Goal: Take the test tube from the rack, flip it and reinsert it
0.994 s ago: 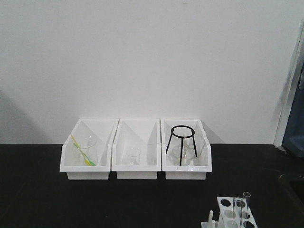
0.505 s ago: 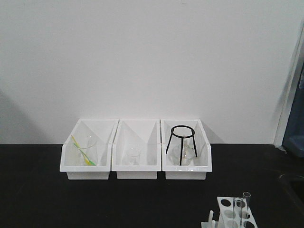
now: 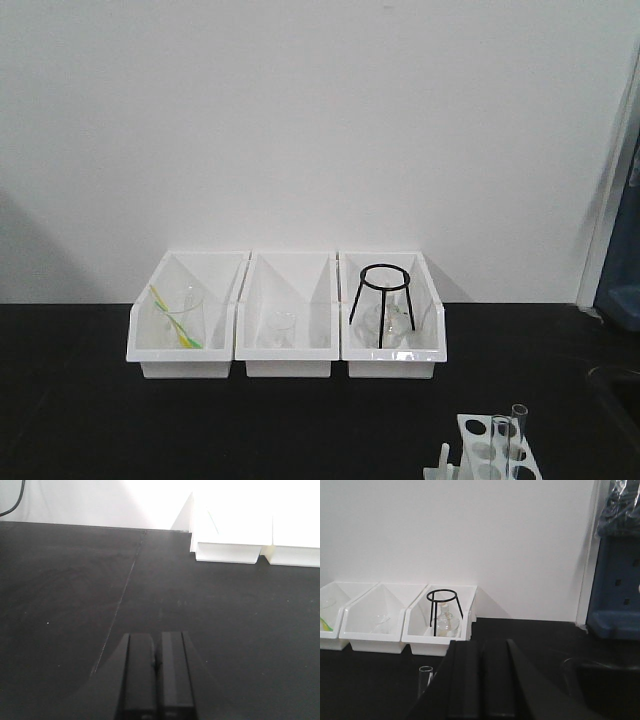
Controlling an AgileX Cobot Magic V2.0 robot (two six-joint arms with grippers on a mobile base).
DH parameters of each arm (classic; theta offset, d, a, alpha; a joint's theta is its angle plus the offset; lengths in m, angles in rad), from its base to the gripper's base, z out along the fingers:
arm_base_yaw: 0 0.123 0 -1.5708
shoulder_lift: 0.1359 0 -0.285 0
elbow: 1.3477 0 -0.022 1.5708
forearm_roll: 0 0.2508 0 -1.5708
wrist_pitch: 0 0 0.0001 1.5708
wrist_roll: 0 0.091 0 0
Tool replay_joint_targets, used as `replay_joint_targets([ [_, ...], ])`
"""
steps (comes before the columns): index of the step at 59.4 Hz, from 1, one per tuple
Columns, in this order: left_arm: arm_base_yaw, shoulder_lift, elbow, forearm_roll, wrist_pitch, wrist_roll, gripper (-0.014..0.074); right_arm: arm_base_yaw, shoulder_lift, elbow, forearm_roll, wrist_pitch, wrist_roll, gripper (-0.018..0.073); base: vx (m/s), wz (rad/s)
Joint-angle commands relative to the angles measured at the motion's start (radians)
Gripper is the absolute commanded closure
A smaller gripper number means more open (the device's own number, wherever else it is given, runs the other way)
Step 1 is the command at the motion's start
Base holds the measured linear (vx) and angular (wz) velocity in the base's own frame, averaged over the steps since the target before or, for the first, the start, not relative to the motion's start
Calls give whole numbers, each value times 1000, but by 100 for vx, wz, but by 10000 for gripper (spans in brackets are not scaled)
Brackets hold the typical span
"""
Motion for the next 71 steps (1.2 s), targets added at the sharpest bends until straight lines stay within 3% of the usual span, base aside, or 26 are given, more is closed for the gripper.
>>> replay_joint_targets([
  [1,-7,-13,1,-3,-87,0,603,-18,-45,-23,2,-48,-64,572,0,0],
  [12,-7,-13,1,-3,-87,0,603,-114,-236,149,-15,-91,-10,571,0,0],
  [19,-7,-13,1,-3,-87,0,603,-120,-373,282,-3,-121,-10,571,0,0],
  [35,-7,-13,1,-3,-87,0,603,-119,-367,508,71,-250,-7,571,0,1],
  [71,-7,-13,1,-3,-87,0,603,-121,-365,505,82,-205,-11,571,0,0],
])
